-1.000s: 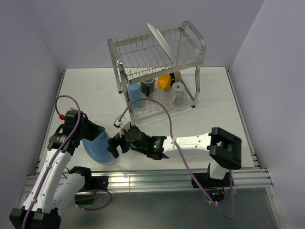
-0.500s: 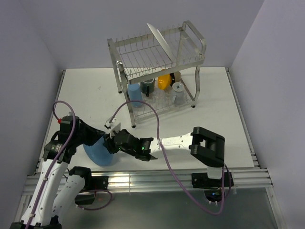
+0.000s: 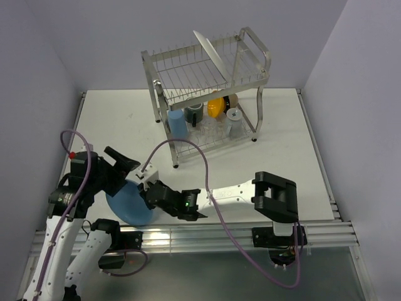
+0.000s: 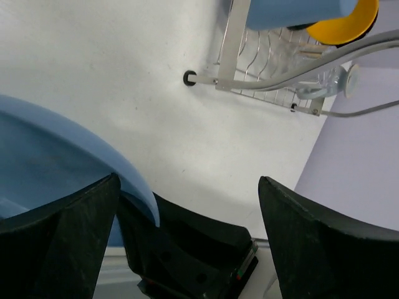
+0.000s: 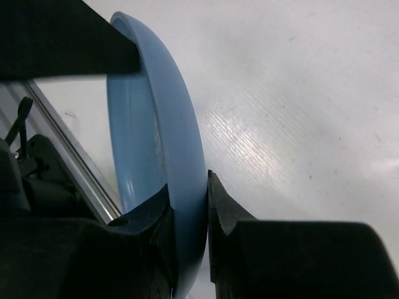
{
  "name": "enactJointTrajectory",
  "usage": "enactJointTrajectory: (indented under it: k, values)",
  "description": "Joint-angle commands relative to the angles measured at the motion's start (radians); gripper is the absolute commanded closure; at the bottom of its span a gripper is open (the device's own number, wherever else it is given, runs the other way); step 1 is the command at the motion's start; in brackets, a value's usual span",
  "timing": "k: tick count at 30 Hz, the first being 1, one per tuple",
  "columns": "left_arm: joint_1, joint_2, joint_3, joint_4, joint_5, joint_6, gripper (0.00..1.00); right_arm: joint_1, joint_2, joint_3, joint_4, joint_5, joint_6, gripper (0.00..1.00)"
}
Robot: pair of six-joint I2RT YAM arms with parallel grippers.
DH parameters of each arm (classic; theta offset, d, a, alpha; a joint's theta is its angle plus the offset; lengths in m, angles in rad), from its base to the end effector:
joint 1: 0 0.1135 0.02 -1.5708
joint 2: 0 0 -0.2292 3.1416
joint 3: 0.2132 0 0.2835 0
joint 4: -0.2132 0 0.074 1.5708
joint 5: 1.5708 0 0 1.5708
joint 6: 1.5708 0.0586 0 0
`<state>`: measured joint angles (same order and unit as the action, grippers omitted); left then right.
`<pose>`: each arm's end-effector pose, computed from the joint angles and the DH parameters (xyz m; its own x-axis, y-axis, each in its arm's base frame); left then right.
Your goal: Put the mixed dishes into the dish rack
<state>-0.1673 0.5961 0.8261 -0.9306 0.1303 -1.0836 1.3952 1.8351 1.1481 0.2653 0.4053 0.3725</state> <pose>0.1835 -0.0387 0.2786 -0.5300 -0.7990 -0.2839 -0.4386 0.5448 -0.7147 0.1012 0.4379 0.1531 -0.3730 -0.1880 -0.9086 -0.7582 0.6261 0.1817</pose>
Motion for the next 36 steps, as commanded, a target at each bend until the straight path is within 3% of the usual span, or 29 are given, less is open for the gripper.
enactJointTrajectory:
  k: [1, 9, 14, 17, 22, 27, 36]
  values:
    - [-0.001, -0.001, 0.205, -0.022, -0.176, 0.067, 0.02, 0.054, -0.095, 0.025, -0.121, 0.137, -0.03, 1.0]
    - [-0.001, 0.039, 0.571, -0.171, -0.486, 0.033, 0.01, 0.192, -0.305, 0.01, -0.331, 0.453, -0.081, 1.0]
    - [-0.003, -0.028, 0.575, -0.126, -0.529, 0.022, 0.02, 0.258, -0.519, 0.013, -0.345, 0.622, -0.208, 1.0]
    - [-0.001, -0.055, 0.535, -0.1, -0.518, 0.025, 0.03, 0.295, -0.647, 0.018, -0.275, 0.711, -0.353, 1.0]
    - [-0.001, -0.055, 0.426, -0.06, -0.468, 0.037, 0.05, 0.329, -0.806, 0.013, 0.085, 0.771, -0.706, 1.0]
    - [-0.003, -0.067, 0.312, 0.001, -0.429, 0.031, 0.07, 0.314, -0.786, 0.111, 0.412, 0.762, -1.084, 1.0]
    - [-0.003, -0.075, 0.168, 0.053, -0.357, 0.022, 0.11, 0.062, -0.472, 0.58, 0.385, 0.696, -1.274, 1.0]
